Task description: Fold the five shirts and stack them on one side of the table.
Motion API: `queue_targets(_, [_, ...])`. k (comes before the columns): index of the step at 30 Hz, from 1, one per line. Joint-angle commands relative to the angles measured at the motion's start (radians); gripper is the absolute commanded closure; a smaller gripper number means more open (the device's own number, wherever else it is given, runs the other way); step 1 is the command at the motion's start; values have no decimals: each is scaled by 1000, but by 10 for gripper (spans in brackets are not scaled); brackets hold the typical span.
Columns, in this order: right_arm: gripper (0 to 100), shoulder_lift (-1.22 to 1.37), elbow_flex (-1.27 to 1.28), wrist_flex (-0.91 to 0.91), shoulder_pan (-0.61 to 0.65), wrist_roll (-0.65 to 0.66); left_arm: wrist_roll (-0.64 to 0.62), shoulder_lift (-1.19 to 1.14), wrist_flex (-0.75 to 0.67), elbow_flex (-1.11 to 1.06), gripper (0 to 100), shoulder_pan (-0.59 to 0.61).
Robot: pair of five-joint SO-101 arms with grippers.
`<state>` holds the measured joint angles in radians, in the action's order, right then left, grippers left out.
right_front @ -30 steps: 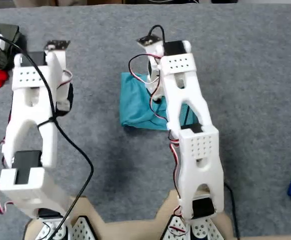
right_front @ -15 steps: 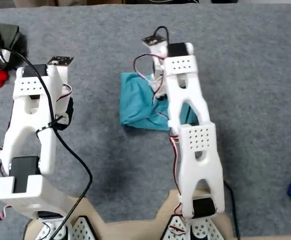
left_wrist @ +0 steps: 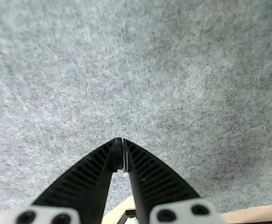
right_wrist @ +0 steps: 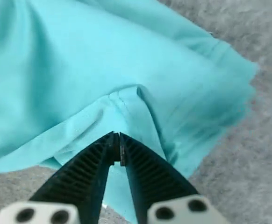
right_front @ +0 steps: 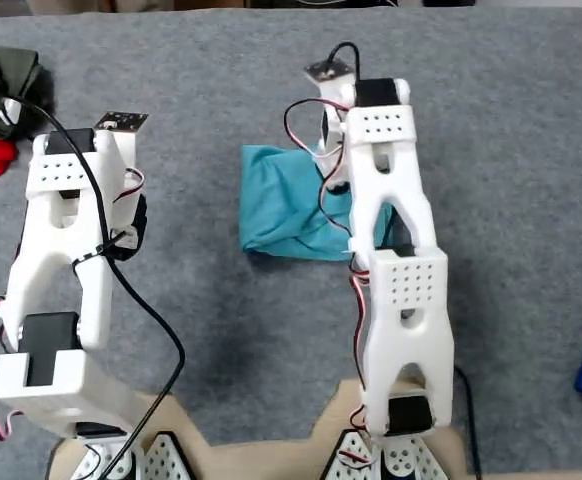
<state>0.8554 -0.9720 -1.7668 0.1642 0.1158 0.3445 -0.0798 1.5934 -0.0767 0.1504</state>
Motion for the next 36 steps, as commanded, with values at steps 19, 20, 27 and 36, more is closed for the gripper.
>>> queue_targets(19, [795, -10, -4, 92, 77, 41, 0, 47, -6, 0, 981, -48])
queue_targets(20, [798, -8, -2, 94, 76, 41, 0, 47, -6, 0, 981, -49])
queue_targets(27, [799, 19, 4, 117, 45, 41, 0, 45, -8, 0, 981, -51])
queue_targets(36, [800, 107, -4, 121, 36, 41, 0, 45, -8, 0, 981, -46])
